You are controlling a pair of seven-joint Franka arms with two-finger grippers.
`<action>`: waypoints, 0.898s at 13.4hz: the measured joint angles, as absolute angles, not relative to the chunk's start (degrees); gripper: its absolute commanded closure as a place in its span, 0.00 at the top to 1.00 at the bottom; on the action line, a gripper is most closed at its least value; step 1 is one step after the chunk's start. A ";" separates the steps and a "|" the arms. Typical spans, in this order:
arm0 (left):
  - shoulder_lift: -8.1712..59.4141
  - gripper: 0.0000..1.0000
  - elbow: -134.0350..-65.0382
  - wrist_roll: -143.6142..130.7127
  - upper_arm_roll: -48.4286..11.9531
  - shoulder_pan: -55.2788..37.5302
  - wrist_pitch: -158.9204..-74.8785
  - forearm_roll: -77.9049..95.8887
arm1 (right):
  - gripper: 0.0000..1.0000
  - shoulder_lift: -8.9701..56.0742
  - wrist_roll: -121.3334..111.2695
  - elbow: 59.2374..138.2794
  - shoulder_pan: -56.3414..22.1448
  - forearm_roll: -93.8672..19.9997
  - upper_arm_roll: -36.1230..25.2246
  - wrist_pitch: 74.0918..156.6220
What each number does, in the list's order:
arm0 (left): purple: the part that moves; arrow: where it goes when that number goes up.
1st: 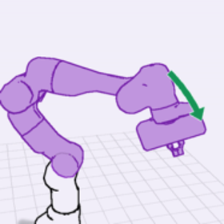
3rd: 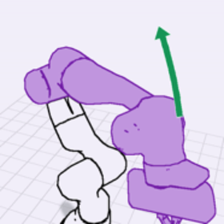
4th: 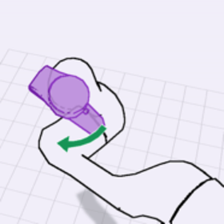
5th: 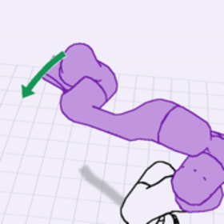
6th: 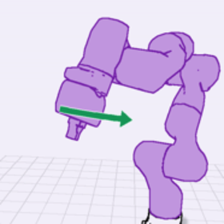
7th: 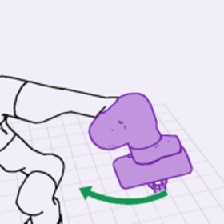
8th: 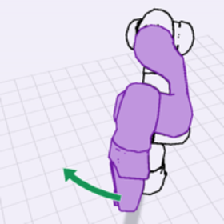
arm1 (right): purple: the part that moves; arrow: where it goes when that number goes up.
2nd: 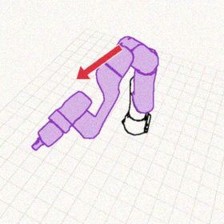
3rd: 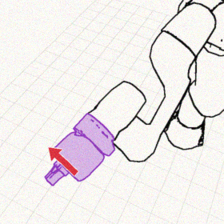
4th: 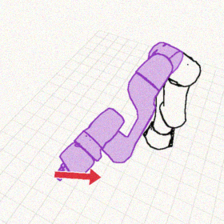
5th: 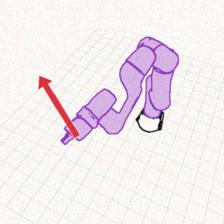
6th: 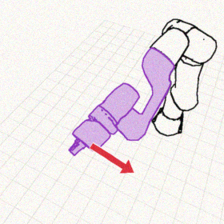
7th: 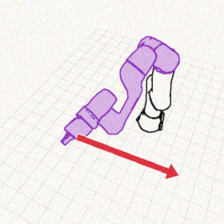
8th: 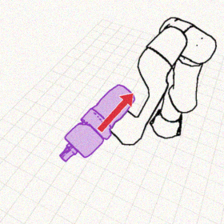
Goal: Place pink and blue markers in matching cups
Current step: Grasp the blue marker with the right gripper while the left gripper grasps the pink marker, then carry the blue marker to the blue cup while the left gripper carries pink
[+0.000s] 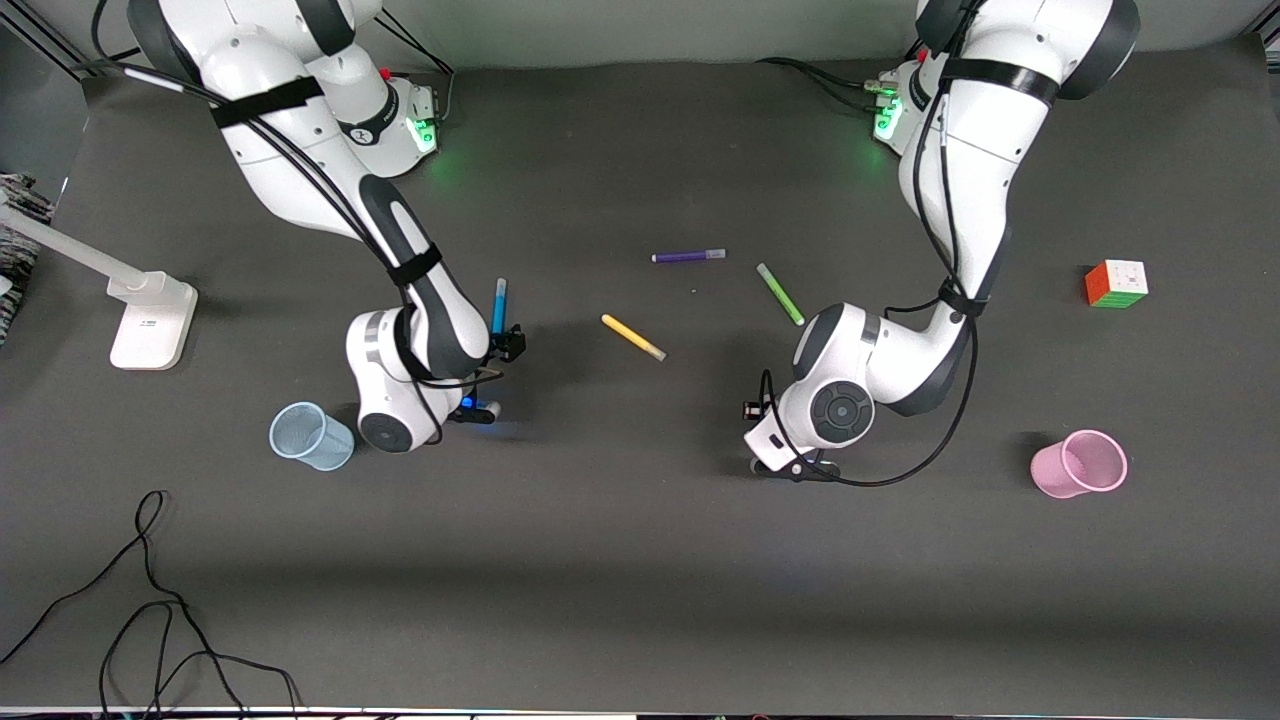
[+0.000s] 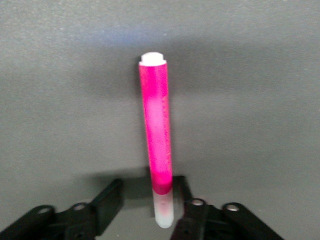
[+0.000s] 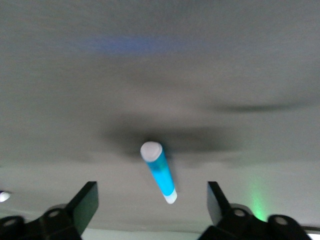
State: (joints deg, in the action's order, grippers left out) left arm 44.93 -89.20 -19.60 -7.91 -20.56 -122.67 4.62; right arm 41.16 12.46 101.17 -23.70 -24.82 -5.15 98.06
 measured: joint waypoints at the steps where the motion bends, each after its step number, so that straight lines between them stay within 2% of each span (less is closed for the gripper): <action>1: 44.87 0.00 -89.14 -19.91 -7.92 -20.89 -122.67 4.63 | 0.67 41.56 12.46 101.26 -23.79 -24.82 -5.14 98.07; 3: 44.62 0.00 -88.99 -20.71 -7.96 -21.27 -122.55 4.69 | 0.31 41.75 12.46 101.25 -23.77 -24.84 -5.15 98.08; 5: 44.65 0.00 -89.07 -21.19 -7.79 -21.30 -122.52 4.70 | 0.06 41.74 12.46 101.13 -23.74 -24.84 -5.17 98.14; 7: 44.26 0.00 -87.75 -21.21 -7.29 -20.81 -119.68 4.70 | 0.05 41.74 12.46 101.06 -23.56 -24.84 -5.25 98.21; 8: 43.74 0.00 -85.72 -21.21 -6.99 -20.01 -115.52 4.69 | 0.05 41.71 12.46 100.98 -23.45 -24.88 -5.27 98.17; 12: 40.75 0.00 -70.84 -17.31 -6.42 -11.63 -90.33 4.63 | 0.00 41.62 12.46 100.47 -23.41 -24.90 -5.35 98.92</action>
